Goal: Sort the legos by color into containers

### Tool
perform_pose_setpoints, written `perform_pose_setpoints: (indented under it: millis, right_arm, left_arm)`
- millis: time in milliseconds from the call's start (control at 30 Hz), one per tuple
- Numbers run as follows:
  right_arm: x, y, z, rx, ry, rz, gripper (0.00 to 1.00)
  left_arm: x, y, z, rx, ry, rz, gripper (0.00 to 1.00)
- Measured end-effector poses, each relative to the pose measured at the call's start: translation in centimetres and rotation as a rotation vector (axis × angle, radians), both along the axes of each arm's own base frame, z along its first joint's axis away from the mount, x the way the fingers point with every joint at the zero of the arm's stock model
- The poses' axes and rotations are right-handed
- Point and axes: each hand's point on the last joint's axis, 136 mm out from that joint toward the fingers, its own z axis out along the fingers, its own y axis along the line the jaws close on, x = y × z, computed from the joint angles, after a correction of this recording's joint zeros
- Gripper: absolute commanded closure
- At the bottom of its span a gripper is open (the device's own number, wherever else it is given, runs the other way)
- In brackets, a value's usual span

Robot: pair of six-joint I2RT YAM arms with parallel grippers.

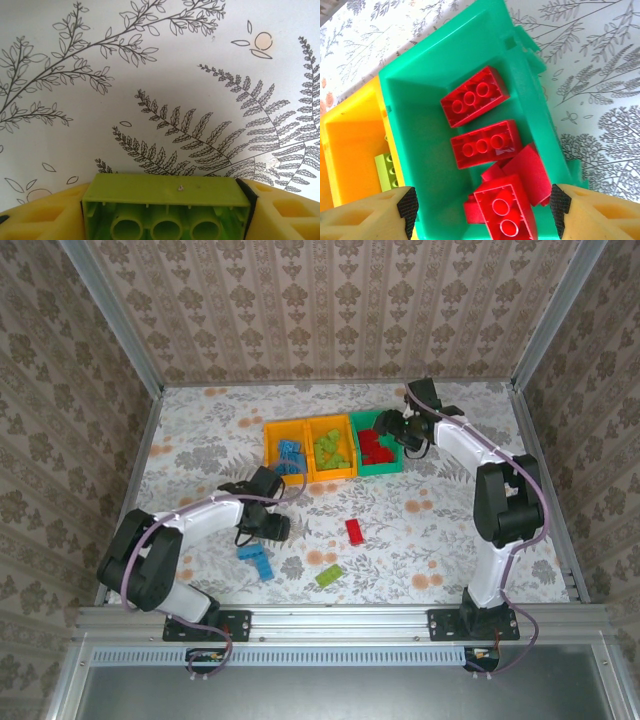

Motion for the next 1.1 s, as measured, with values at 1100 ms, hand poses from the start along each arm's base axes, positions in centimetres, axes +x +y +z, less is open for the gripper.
perform_pose_setpoints:
  millis: [1100]
  right_arm:
    - [-17.7,6.7,-2.5,-0.184,-0.015,0.23,0.28]
  left_arm:
    - [17.5,-16.4,11.8,-0.392,-0.264,-0.171,0.36]
